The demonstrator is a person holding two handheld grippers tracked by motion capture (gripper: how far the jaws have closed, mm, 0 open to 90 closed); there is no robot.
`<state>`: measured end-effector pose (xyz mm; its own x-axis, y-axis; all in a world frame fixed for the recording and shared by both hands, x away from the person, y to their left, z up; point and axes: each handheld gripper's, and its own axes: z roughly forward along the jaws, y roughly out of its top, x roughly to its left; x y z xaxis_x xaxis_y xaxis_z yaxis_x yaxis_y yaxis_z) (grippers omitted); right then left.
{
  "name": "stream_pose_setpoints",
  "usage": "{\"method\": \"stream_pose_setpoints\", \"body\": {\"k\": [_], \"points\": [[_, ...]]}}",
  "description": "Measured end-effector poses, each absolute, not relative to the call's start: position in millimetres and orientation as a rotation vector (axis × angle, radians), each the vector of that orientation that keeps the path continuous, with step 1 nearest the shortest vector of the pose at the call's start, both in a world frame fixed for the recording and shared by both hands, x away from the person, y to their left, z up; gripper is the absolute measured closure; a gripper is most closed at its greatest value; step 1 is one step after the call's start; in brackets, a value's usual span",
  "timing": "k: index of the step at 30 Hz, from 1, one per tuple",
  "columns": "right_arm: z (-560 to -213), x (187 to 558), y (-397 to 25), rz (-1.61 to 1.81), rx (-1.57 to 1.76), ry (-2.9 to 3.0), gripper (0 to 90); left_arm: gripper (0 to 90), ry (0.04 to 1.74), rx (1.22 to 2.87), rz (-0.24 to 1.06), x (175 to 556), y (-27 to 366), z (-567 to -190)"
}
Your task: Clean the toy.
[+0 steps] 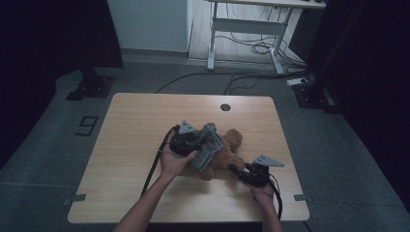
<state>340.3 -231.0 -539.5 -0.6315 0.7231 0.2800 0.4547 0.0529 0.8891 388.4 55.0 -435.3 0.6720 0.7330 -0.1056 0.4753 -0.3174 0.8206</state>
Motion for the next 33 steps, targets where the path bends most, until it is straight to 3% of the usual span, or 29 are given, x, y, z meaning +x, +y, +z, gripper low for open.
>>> {"method": "stream_pose_setpoints", "body": {"k": [7,13,18,24,33], "points": [[-540,341,-231,1.609,1.201,2.099,57.9,78.0,0.98,1.986,0.38,392,70,-449],[-540,341,-231,1.605,1.21,2.105,57.9,78.0,0.955,1.967,0.492,379,95,-434],[-541,341,-231,1.607,1.212,2.103,57.9,78.1,1.037,1.962,0.541,385,128,-437],[-541,341,-230,1.609,1.206,2.11,57.9,78.0,1.147,1.93,0.471,392,157,-466],[-542,341,-229,1.604,1.211,2.115,57.9,78.1,1.202,1.949,0.499,388,175,-483]]}}
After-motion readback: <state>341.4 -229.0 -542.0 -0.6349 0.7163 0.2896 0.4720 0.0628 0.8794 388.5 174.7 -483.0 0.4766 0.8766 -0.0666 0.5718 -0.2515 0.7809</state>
